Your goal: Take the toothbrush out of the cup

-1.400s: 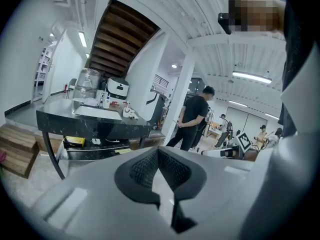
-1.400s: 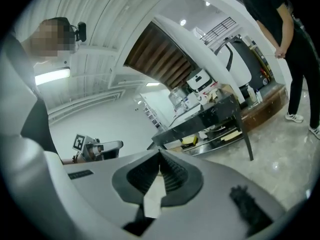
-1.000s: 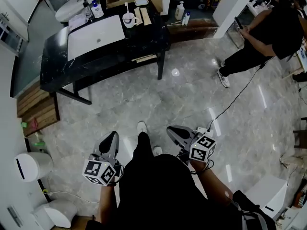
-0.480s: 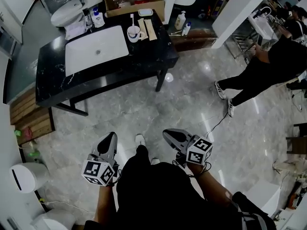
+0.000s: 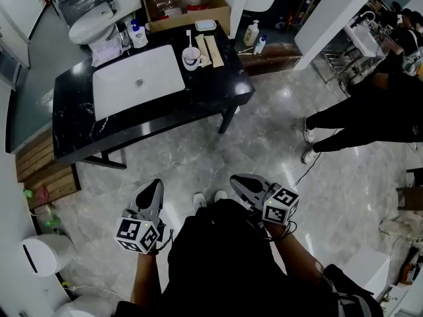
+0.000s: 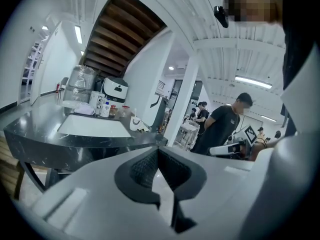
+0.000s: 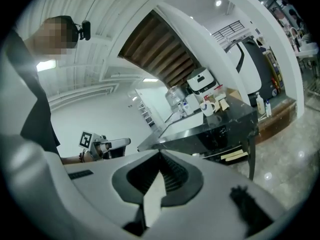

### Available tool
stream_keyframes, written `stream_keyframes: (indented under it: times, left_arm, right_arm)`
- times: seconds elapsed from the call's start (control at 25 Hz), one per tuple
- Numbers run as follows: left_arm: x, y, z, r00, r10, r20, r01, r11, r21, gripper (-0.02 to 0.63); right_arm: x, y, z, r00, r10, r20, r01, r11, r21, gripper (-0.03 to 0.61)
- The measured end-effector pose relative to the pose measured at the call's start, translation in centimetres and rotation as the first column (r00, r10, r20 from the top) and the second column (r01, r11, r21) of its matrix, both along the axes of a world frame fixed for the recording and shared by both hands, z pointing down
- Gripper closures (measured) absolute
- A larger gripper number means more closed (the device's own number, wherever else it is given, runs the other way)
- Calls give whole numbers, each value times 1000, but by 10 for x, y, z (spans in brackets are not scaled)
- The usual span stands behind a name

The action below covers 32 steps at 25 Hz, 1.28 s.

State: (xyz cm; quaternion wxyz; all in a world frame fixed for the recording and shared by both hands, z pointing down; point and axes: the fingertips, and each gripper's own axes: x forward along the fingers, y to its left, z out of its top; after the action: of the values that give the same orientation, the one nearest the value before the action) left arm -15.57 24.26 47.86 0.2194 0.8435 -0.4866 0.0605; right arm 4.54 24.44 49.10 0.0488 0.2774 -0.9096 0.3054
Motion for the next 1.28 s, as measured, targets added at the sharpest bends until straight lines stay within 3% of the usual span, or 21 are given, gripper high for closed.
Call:
stream_keyframes:
  times: [0.36, 0.6, 0.84, 1.28]
  left_arm:
    - [21, -35, -9, 999, 32, -4, -32, 999, 13, 605]
    - [24, -67, -11, 1000, -4, 23, 4, 1000, 5, 605]
    - [30, -119, -13, 997, -68, 32, 68, 998, -1, 605]
    - [63, -214, -14, 998, -41, 52, 41, 999, -8, 605]
  right_arm:
    - [11, -30, -5, 1000, 12, 15, -12, 1000, 15, 565]
    - [3, -76, -4, 998, -49, 43, 49, 999, 16, 564]
    - [14, -131, -1, 995, -46, 90, 46, 999, 3, 565]
    - [38, -224, 8, 994, -59, 95, 60, 998, -12, 563]
